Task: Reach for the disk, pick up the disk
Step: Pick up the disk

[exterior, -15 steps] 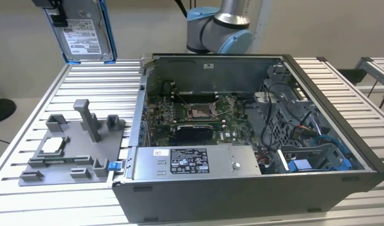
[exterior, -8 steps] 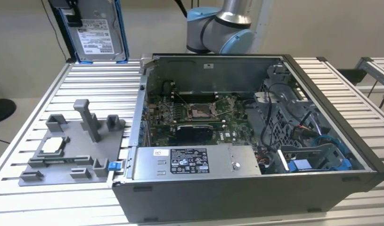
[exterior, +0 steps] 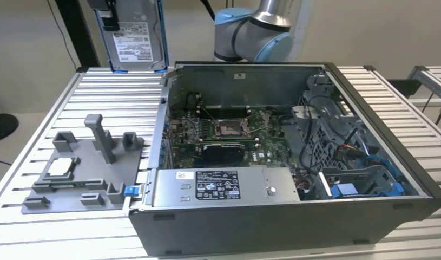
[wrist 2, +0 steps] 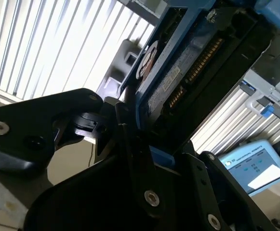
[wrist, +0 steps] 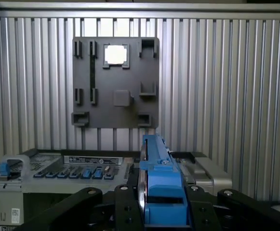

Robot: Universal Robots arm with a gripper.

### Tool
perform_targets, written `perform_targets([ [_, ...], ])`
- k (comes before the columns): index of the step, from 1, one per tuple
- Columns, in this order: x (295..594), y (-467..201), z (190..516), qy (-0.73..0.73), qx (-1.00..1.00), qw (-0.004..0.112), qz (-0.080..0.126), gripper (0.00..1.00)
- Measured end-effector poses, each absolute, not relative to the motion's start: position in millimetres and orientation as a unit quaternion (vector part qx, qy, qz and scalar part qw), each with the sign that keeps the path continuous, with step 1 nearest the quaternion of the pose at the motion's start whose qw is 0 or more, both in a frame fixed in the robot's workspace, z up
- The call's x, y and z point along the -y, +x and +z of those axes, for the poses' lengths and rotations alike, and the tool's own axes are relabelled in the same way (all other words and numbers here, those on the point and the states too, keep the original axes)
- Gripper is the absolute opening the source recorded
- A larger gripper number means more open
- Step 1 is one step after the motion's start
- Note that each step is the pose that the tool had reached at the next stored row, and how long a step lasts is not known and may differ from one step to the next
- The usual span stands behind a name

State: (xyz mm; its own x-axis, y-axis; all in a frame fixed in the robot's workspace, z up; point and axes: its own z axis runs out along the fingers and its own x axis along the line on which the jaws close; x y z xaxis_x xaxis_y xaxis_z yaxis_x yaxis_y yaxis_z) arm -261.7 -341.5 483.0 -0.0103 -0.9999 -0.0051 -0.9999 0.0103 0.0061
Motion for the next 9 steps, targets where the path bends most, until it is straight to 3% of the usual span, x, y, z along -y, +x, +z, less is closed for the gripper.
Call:
perform_targets([
  [9,342,-222,483,0.703,0.711,0.0,-0.004,0.0],
])
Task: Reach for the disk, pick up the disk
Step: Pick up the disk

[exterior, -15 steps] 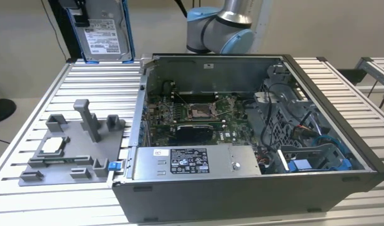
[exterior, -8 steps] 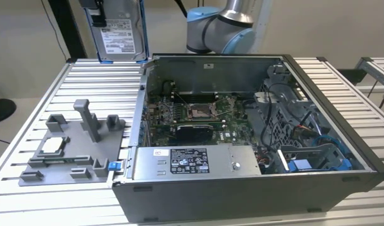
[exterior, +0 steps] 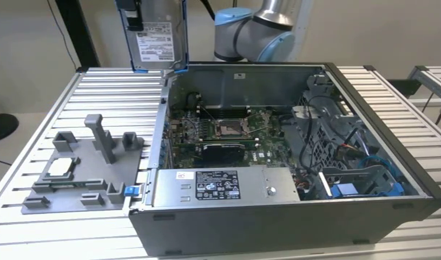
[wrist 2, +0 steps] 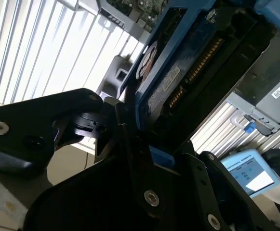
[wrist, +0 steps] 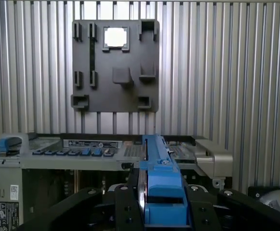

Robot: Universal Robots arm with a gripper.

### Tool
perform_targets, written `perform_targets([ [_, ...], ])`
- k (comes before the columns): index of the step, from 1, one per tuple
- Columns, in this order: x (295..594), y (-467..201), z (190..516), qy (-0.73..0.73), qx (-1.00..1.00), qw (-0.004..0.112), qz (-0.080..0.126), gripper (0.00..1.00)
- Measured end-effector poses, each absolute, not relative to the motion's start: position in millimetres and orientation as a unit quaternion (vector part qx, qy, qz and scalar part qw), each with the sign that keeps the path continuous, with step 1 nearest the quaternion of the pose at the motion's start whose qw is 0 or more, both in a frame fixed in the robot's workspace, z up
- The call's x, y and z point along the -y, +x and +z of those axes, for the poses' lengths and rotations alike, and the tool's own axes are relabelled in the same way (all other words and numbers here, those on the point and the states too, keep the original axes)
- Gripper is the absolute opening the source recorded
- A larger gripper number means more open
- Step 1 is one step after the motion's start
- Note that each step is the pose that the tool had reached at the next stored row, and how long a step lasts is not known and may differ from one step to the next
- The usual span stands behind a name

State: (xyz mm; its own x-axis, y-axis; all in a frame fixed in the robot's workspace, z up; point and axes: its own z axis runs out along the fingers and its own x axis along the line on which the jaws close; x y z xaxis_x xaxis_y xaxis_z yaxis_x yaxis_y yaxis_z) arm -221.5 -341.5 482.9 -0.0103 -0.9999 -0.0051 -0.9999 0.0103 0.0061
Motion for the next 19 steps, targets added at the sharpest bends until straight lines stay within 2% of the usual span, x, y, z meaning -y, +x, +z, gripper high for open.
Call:
perform_targets([
  [19,342,-137,483,0.703,0.711,0.0,-0.004,0.0],
])
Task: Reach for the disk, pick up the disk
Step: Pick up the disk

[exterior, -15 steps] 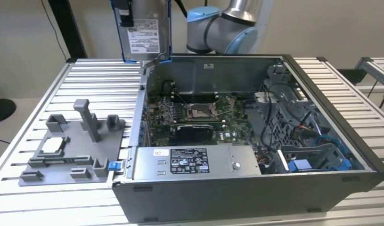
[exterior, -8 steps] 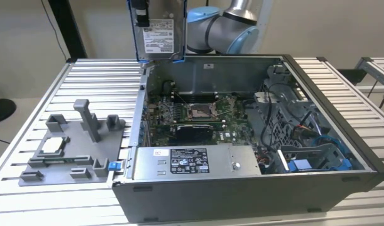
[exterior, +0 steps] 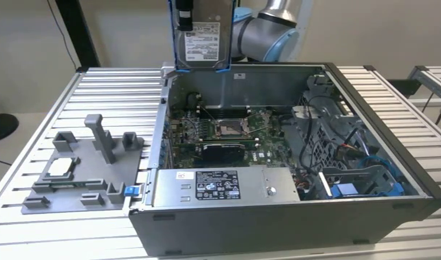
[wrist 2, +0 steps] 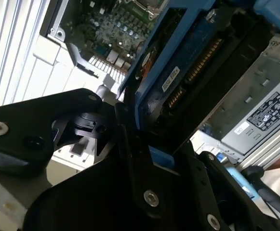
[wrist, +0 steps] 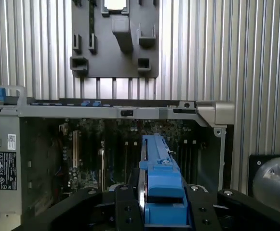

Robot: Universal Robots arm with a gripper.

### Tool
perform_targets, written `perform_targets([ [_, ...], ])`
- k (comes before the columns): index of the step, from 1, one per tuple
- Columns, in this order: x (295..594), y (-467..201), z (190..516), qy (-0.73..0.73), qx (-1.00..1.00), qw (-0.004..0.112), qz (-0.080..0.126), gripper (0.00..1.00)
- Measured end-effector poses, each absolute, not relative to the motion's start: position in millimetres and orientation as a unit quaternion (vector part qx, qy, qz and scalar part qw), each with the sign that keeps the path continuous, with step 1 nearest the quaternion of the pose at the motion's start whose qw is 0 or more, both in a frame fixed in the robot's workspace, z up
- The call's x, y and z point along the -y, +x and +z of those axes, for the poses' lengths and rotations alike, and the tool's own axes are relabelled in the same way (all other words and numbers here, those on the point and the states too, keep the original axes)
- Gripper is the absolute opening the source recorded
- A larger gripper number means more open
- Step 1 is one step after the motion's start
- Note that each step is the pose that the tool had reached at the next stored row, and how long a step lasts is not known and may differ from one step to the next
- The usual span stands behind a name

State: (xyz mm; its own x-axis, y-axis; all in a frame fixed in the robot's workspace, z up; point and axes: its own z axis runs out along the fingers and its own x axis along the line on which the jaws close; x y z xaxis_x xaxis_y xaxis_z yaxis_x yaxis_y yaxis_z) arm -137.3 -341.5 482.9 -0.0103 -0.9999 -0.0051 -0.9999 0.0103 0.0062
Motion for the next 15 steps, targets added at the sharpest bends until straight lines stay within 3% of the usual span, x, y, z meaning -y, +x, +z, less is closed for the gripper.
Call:
perform_targets([
  [15,341,-73,483,0.703,0.711,0.0,-0.004,0.0],
])
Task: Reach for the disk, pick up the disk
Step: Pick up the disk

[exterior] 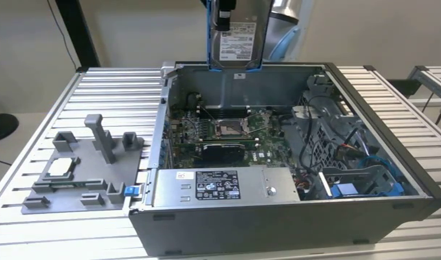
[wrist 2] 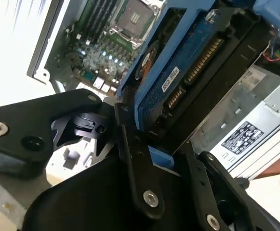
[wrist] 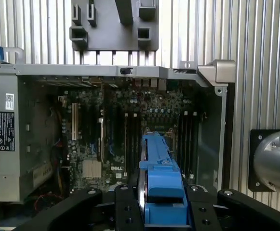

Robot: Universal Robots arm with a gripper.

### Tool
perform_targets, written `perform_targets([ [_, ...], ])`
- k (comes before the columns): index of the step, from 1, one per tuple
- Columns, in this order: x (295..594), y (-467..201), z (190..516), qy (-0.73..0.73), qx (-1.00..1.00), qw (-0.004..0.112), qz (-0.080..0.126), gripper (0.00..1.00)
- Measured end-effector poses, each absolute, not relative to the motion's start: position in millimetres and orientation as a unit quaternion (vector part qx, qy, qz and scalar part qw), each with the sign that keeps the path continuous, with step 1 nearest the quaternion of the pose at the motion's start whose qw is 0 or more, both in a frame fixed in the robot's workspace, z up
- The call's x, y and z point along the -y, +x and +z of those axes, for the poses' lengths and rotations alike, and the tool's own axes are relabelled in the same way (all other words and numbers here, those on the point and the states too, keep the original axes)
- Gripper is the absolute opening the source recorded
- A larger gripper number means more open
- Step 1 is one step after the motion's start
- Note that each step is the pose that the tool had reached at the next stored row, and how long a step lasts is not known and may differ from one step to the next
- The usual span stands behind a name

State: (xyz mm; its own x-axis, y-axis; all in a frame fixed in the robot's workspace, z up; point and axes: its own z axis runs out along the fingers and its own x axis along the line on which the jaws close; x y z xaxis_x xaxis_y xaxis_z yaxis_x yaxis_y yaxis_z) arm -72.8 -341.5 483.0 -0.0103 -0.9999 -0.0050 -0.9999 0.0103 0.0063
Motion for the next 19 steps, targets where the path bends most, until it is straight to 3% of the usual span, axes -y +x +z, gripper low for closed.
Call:
perform_targets([
  [19,341,7,483,0.703,0.711,0.0,-0.004,0.0],
])
